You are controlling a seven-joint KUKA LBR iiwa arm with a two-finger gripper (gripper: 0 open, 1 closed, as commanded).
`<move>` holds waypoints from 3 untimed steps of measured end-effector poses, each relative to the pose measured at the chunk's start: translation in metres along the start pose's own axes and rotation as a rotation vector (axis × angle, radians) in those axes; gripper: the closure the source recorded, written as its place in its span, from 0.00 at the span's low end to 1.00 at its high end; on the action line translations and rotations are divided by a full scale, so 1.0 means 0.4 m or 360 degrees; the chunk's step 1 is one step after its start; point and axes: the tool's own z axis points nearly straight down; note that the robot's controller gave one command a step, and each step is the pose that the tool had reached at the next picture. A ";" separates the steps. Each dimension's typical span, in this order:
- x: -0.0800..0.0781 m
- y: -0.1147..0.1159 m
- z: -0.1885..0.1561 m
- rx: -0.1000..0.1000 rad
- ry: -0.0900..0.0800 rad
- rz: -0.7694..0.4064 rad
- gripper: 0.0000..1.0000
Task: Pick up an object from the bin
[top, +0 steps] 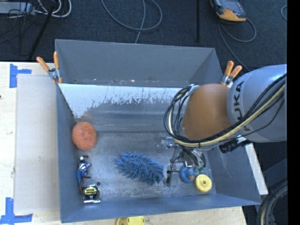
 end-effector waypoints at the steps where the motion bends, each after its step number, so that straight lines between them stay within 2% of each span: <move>1: -0.004 0.000 -0.011 0.0000 -0.0012 0.0001 0.00; 2: -0.039 0.053 0.069 0.0000 -0.0022 0.0084 0.00; 3: -0.089 0.134 0.145 -0.0001 -0.0016 0.0180 1.00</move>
Offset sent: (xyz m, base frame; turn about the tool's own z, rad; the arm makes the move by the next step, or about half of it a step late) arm 0.0222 0.0410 -0.0580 0.0844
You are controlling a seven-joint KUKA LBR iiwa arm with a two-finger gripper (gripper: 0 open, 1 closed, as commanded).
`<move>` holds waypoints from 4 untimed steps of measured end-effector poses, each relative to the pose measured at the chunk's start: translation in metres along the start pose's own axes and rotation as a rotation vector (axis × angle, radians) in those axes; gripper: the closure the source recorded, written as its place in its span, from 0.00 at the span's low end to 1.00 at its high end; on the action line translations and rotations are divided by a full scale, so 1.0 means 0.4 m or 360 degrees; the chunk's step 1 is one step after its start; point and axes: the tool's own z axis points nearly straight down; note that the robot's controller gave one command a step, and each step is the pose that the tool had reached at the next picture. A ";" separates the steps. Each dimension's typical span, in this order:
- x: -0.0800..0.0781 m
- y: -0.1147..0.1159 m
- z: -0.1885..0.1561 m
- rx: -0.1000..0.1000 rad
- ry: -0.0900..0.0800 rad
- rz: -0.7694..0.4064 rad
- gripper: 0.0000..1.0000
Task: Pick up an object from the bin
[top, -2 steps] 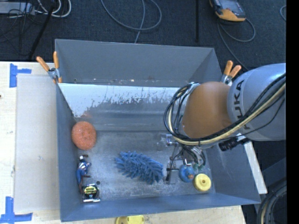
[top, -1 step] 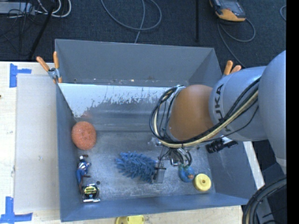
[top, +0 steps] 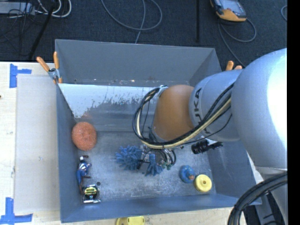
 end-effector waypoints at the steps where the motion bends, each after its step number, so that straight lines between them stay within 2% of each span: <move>1: 0.000 0.000 0.000 0.0000 0.0000 0.0001 1.00; 2: 0.031 -0.016 -0.121 0.0003 0.0013 -0.0005 1.00; 3: -0.020 -0.010 -0.235 -0.0001 -0.0002 0.0058 1.00; 4: 0.059 -0.033 -0.307 0.0005 0.0021 0.0066 1.00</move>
Offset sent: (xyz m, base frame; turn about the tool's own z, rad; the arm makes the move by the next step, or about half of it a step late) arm -0.0247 -0.0129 0.1257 -0.0085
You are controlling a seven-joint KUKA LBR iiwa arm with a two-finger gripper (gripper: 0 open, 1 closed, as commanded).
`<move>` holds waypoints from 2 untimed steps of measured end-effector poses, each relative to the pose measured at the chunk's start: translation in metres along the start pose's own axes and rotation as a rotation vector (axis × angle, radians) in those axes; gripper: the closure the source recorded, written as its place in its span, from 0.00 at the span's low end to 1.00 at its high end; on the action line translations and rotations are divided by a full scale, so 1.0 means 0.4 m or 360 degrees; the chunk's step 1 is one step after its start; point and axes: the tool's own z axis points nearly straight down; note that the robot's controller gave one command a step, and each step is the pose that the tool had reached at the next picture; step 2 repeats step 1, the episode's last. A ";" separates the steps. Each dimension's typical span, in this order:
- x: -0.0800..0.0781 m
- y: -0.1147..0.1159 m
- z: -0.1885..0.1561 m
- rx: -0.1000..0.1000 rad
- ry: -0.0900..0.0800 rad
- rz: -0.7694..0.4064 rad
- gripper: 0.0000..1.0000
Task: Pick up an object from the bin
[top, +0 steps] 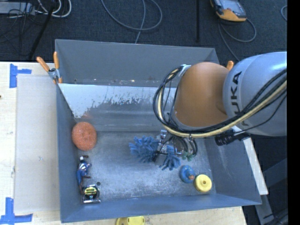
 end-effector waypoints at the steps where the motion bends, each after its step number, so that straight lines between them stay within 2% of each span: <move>1: -0.036 0.044 -0.184 -0.0005 -0.0018 0.0015 1.00; 2: -0.036 0.044 -0.184 -0.0005 -0.0018 0.0015 1.00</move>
Offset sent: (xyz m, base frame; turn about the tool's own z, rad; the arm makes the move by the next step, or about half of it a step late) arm 0.0186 0.0204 -0.1185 0.0113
